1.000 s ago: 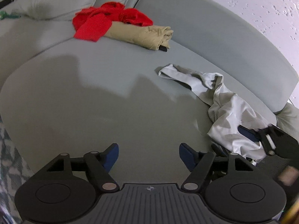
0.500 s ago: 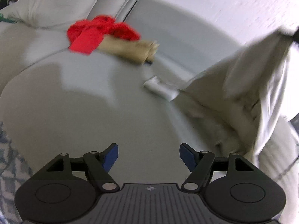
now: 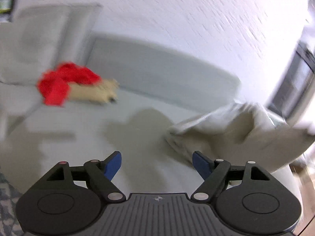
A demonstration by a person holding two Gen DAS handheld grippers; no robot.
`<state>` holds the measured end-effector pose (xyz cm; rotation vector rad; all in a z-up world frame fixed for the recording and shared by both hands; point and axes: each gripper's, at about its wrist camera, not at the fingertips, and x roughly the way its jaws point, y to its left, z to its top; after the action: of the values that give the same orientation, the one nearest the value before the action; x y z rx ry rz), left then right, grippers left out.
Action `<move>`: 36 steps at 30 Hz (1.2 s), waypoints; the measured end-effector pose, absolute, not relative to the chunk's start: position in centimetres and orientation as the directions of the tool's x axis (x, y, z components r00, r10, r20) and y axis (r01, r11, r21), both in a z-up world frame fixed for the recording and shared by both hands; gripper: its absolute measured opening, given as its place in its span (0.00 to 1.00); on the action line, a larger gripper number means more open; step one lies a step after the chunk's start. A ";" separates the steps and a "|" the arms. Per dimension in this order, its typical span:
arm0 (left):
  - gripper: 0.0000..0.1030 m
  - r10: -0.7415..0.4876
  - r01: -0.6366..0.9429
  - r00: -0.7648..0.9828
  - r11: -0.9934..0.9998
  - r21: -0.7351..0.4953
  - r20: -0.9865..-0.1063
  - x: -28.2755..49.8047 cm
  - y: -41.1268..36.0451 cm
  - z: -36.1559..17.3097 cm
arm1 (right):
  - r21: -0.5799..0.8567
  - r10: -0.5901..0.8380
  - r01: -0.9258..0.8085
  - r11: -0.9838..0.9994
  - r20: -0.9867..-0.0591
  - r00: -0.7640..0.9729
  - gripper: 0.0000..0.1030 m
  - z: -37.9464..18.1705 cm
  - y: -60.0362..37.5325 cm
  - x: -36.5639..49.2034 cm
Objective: Fold clothes
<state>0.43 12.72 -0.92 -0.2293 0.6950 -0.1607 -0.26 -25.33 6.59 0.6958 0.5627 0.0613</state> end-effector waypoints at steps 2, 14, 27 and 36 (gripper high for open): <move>0.74 -0.269 0.115 0.700 0.957 -0.267 -0.661 0.7 10.6 -2.7 | 0.632 0.238 0.298 0.715 -0.621 0.747 0.02 -0.7 -26.8 -2.0; 0.65 -0.505 0.110 0.550 0.833 -0.542 -0.665 6.1 3.6 -5.8 | 0.637 0.118 0.265 0.724 -0.493 0.862 0.01 -1.0 -30.5 -8.8; 0.72 -0.393 0.018 0.483 0.898 -0.440 -0.782 7.7 0.0 -7.7 | 0.405 0.176 0.211 0.890 -0.730 0.660 0.31 -2.1 -28.4 -9.3; 0.76 -0.146 -0.146 0.664 0.937 -0.318 -0.734 5.4 6.4 -4.7 | 0.057 0.240 -0.262 0.963 -0.621 0.746 0.65 -1.0 -17.4 -0.4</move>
<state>5.42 6.44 -4.66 -0.3688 0.8501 0.0000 -0.37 -17.45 -0.99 -0.0347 0.6744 0.2749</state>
